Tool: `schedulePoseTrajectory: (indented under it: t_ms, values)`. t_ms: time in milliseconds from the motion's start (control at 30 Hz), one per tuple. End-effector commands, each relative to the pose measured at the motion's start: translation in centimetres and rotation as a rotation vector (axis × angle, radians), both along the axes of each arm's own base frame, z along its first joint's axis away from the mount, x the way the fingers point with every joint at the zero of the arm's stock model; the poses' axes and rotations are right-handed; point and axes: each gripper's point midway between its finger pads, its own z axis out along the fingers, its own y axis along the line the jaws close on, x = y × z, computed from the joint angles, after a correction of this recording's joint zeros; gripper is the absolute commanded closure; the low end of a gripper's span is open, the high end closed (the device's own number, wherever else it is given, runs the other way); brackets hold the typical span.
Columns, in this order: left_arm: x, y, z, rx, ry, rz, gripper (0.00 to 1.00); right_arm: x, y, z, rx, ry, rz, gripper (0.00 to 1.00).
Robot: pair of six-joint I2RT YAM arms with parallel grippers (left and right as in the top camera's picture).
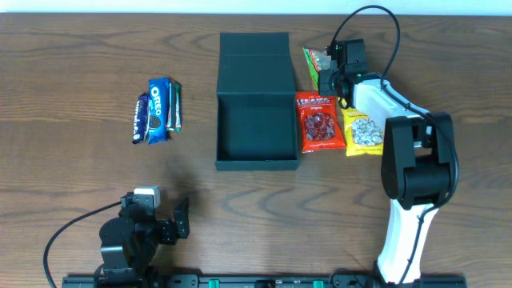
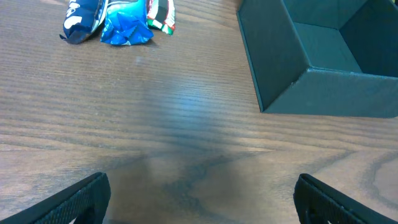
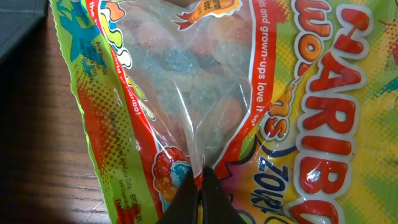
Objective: Pack container
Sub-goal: 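Reach the right gripper to the Haribo bag behind the red bag, then grasp the Haribo bag with the right gripper and lift it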
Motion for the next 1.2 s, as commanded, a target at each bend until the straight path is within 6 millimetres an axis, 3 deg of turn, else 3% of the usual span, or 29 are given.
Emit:
schedulePoseTrajectory:
  t_ms: [0, 167, 333, 467, 567, 633, 733, 800, 933, 967, 1033, 1067, 1133, 1167]
  values:
    - [0.0, -0.1, 0.0, -0.008, -0.003, -0.006, 0.05, -1.0, -0.6, -1.2, -0.003, 0.049, -0.003, 0.99]
    - [0.0, -0.1, 0.0, -0.008, -0.003, -0.007, 0.05, 0.6, -0.3, 6.0, 0.009, -0.110, 0.011, 0.99]
    - [0.0, -0.1, 0.0, -0.008, -0.003, -0.006, 0.05, 0.0, 1.7, 17.0, 0.019, -0.321, 0.199, 0.99]
    - [0.0, -0.1, 0.0, -0.008, -0.003, -0.007, 0.05, -2.9, 3.5, 23.4, 0.099, -0.405, 0.306, 0.99]
    - [0.0, -0.1, 0.0, -0.008, -0.003, -0.006, 0.05, -5.9, 5.8, 26.0, 0.131, -0.434, 0.497, 0.99]
    - [0.0, -0.1, 0.0, -0.008, -0.003, -0.007, 0.05, -9.0, 8.1, 27.5, 0.195, -0.441, 0.672, 0.99]
    - [0.0, -0.1, 0.0, -0.008, -0.003, -0.007, 0.05, -12.7, 10.4, 28.2, 0.275, -0.420, 0.848, 0.99]
    - [0.0, -0.1, 0.0, -0.008, -0.003, -0.006, 0.05, -13.8, 11.0, 27.5, 0.284, -0.375, 0.870, 0.99]
    - [0.0, -0.1, 0.0, -0.008, -0.003, -0.007, 0.05, -13.0, 8.9, 24.7, 0.191, -0.258, 0.714, 0.99]
    - [0.0, -0.1, 0.0, -0.008, -0.003, -0.006, 0.05, -12.0, 7.4, 23.8, 0.149, -0.222, 0.607, 0.91]
    - [0.0, -0.1, 0.0, -0.008, -0.003, -0.006, 0.05, -10.9, 5.1, 22.4, 0.086, -0.179, 0.476, 0.39]
    - [0.0, -0.1, 0.0, -0.008, -0.003, -0.007, 0.05, -10.5, 4.3, 21.7, 0.060, -0.161, 0.440, 0.22]
    - [0.0, -0.1, 0.0, -0.008, -0.003, -0.006, 0.05, -10.0, 3.2, 19.9, 0.028, -0.115, 0.404, 0.02]
    - [0.0, -0.1, 0.0, -0.008, -0.003, -0.007, 0.05, -9.8, 3.0, 18.9, 0.030, -0.089, 0.398, 0.01]
